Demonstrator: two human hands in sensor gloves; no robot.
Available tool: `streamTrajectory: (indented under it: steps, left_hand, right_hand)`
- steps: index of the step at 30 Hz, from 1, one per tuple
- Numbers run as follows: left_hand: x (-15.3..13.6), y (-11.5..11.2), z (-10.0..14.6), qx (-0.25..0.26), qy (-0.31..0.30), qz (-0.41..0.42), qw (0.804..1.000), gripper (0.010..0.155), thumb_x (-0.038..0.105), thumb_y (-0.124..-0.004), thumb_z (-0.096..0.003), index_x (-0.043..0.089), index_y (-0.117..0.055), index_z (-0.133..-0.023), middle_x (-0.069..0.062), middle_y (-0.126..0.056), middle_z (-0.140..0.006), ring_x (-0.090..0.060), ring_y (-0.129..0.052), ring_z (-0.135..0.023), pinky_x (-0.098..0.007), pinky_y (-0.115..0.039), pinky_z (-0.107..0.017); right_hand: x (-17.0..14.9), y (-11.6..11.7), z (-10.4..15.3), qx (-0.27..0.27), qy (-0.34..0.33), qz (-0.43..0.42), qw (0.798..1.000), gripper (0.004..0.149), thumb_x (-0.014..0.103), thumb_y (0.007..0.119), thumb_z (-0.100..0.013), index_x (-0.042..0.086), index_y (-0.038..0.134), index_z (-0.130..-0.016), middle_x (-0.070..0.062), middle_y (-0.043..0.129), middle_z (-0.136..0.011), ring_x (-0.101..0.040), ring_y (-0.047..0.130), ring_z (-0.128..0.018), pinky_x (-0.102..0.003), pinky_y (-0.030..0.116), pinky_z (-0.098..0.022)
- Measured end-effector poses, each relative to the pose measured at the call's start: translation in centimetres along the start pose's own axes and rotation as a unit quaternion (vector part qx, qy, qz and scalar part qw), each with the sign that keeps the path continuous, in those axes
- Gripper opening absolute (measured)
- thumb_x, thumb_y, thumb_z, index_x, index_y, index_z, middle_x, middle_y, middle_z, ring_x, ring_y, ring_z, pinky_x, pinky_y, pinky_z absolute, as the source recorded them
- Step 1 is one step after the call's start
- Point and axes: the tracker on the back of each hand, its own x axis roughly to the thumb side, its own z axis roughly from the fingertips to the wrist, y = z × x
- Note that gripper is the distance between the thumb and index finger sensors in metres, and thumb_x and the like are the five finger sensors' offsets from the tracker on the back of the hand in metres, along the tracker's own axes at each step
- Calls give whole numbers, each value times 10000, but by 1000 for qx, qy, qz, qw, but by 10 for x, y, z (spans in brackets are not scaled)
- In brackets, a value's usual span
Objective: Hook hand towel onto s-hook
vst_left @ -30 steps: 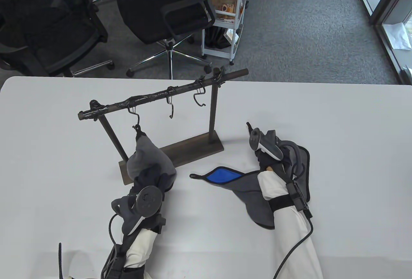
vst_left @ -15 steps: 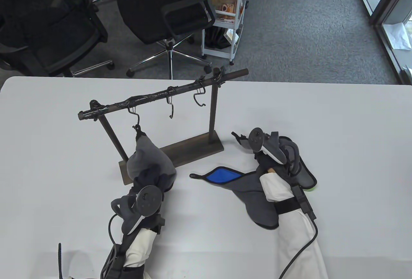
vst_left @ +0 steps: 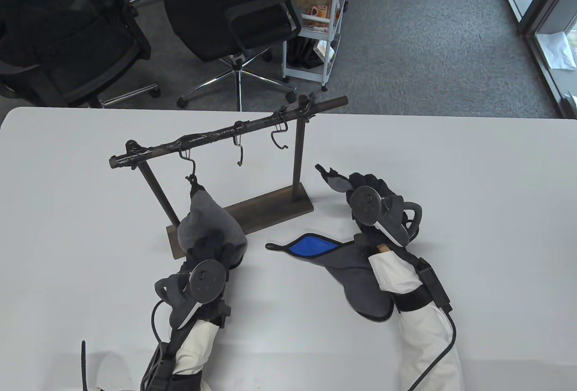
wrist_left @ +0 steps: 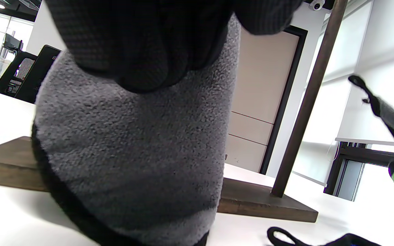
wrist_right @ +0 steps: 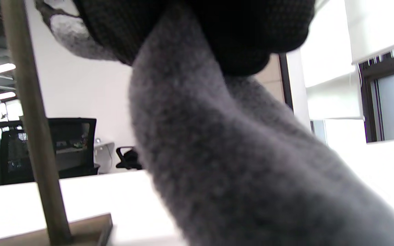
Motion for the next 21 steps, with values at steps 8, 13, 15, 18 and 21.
streamTrajectory:
  steps: [8, 13, 15, 18, 21]
  left_hand:
    - [0, -1, 0, -5, 2, -2, 1000, 514, 441, -689, -543, 153, -864, -931, -141, -947, -875, -267, -1006, -678, -309, -922, -410]
    - [0, -1, 0, -6, 1, 0, 1000, 515, 441, -689, -543, 152, -864, -931, -141, -947, -875, -269, -1006, -678, -309, -922, -411]
    - [0, -2, 0, -7, 1, 0, 1000, 514, 441, -690, -543, 151, -863, -931, -142, -947, -875, -269, -1006, -678, -309, -922, -411]
    - [0, -2, 0, -7, 1, 0, 1000, 515, 441, -689, -543, 152, -864, -931, -143, -947, -875, -268, -1006, -678, -309, -922, -411]
    - [0, -2, 0, -7, 1, 0, 1000, 515, 441, -690, -543, 151, -865, -931, -142, -947, -875, -269, -1006, -678, -308, -922, -410]
  right_hand:
    - [20, -37, 11, -71, -26, -2, 997, 428, 328, 754, -561, 196, 649, -954, -130, 762, -830, -211, 842, -547, -323, 776, -428]
    - [32, -50, 12, -90, -29, -16, 995, 427, 329, 750, -565, 194, 646, -956, -130, 761, -828, -208, 847, -540, -319, 779, -423]
    - [38, -55, 14, -97, -33, -18, 995, 426, 331, 748, -568, 195, 643, -958, -129, 760, -828, -207, 846, -542, -318, 779, -424]
    - [47, -60, 15, -104, -40, -18, 994, 427, 333, 745, -570, 193, 641, -959, -129, 760, -828, -205, 847, -542, -316, 780, -424]
    - [54, -64, 16, -114, -43, -23, 992, 428, 333, 744, -571, 190, 640, -961, -130, 760, -827, -205, 848, -541, -316, 781, -424]
